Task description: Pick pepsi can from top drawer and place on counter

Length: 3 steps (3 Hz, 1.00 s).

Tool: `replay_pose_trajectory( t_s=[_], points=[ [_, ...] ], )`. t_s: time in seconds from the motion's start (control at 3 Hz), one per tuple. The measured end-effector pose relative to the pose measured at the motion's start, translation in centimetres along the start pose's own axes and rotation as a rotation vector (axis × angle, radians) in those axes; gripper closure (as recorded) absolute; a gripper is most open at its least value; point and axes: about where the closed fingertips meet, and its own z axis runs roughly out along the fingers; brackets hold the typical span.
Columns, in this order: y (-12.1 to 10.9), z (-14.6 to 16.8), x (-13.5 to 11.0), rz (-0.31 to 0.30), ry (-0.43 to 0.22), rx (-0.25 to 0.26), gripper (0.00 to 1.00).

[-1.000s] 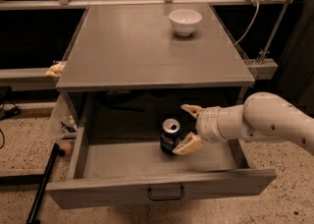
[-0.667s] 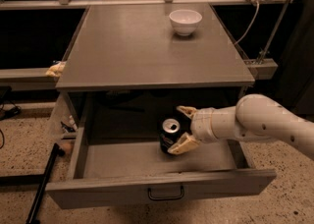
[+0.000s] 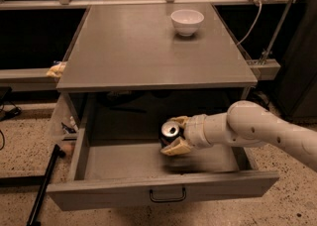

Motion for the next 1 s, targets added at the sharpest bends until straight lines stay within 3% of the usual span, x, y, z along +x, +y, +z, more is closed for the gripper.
replay_pose_trajectory(
  t_s=[0.33, 0.67, 1.0],
  points=[
    [0.0, 0.0, 0.0, 0.001, 0.0, -0.001, 0.64],
    [0.7, -1.5, -1.4, -0.003, 0.026, -0.012, 0.88],
    [1.4, -4.3, -4.6, -0.01, 0.072, -0.026, 1.0]
  ],
)
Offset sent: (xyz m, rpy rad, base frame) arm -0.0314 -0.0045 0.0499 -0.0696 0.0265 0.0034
